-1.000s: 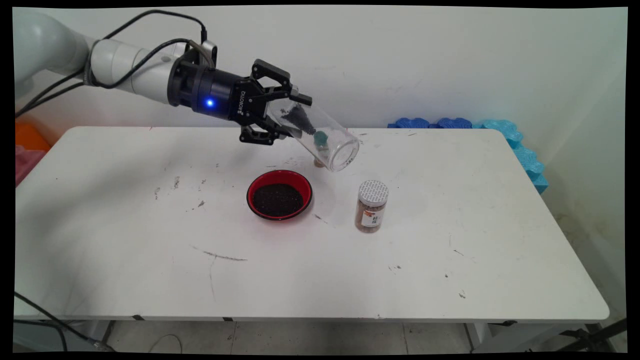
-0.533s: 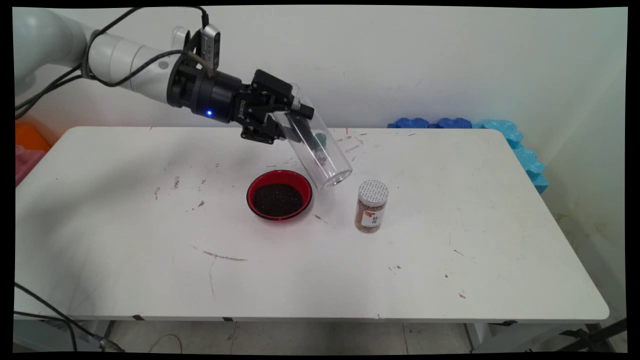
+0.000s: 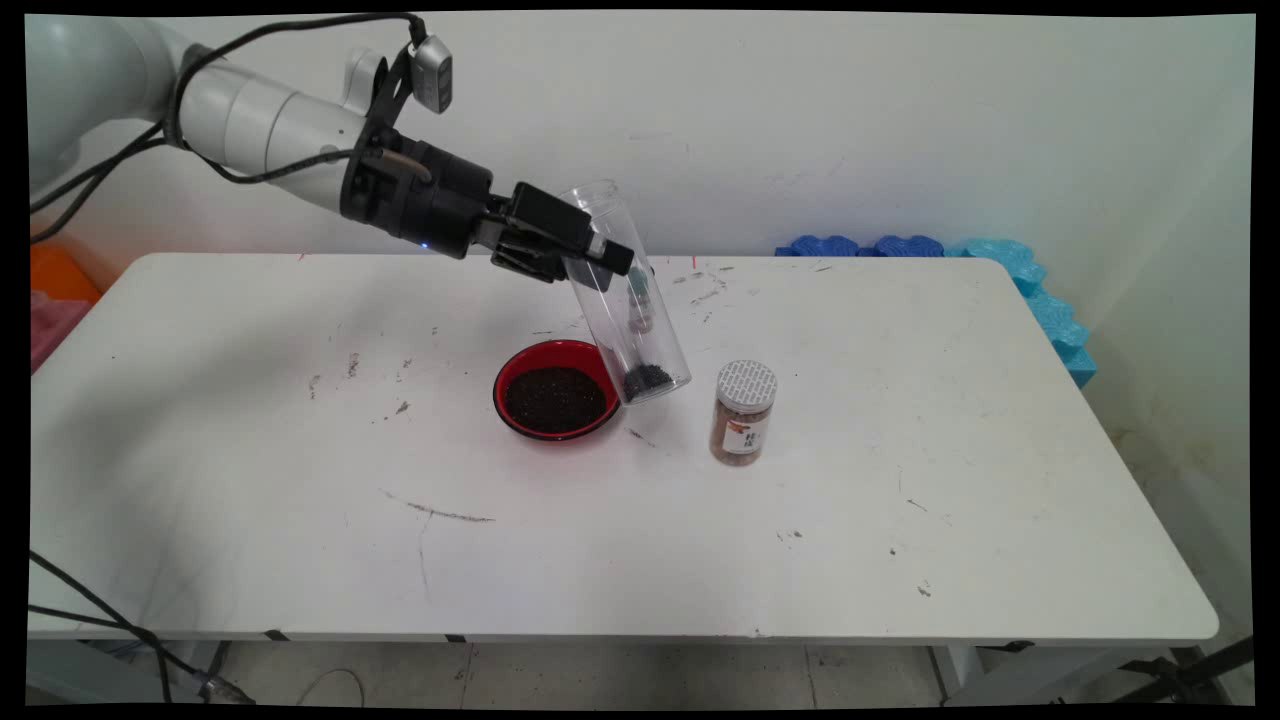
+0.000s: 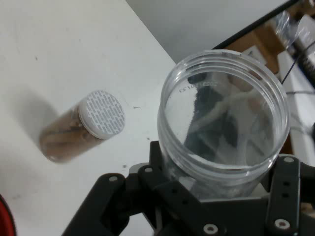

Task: Pour the black seasoning powder in the red bowl

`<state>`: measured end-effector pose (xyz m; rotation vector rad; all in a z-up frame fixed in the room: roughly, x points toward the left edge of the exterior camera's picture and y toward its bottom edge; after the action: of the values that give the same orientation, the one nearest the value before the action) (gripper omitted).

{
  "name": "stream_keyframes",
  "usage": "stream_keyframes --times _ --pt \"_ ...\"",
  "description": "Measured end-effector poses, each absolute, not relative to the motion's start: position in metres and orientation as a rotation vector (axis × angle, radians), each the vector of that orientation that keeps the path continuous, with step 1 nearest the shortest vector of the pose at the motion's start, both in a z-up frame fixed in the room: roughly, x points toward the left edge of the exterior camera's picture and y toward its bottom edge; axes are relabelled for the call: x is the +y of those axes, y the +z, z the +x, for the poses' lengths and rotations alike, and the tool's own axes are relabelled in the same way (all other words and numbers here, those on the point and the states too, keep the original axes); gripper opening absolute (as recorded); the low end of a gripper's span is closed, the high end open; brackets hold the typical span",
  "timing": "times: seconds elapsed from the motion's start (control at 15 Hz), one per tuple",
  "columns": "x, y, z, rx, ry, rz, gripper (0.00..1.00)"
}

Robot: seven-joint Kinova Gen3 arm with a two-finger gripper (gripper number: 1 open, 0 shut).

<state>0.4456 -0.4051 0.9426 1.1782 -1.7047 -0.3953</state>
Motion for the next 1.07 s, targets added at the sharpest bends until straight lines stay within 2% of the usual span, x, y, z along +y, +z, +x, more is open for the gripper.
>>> stream_keyframes --times 1.07 --pt "-0.386 0.963 0.407 -2.006 0.095 0.575 0.00"
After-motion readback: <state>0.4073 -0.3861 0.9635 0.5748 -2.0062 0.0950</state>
